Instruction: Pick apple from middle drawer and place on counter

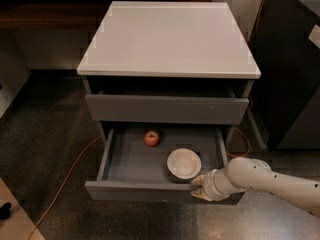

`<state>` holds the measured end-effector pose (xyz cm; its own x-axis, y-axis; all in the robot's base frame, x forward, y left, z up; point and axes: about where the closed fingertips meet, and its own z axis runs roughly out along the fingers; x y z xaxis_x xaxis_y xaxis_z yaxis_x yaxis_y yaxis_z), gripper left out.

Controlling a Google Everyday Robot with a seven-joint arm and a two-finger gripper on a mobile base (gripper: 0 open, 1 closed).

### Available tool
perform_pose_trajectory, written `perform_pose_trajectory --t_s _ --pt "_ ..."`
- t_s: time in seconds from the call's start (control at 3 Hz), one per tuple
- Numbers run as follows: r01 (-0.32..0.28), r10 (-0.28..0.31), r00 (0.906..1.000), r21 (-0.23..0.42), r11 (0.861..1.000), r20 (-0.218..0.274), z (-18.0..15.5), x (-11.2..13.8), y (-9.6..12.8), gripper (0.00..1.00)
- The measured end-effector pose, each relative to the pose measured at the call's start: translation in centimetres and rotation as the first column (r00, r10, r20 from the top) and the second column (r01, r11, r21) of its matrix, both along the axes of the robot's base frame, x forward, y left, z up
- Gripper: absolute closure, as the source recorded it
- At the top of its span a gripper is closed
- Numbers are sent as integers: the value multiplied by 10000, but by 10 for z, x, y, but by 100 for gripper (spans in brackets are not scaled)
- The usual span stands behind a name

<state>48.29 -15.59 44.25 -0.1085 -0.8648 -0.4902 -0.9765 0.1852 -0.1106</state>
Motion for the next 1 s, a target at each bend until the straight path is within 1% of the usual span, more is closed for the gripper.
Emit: perform_pose_trajectory --t_s 0.33,0.67,1.0 --pt "5 -5 10000 -8 10000 -12 1 -1 0 99" --pt "60 -62 9999 -97 9999 -141 7 -10 2 71" --pt "60 -62 9999 -97 9999 -141 7 -10 2 48"
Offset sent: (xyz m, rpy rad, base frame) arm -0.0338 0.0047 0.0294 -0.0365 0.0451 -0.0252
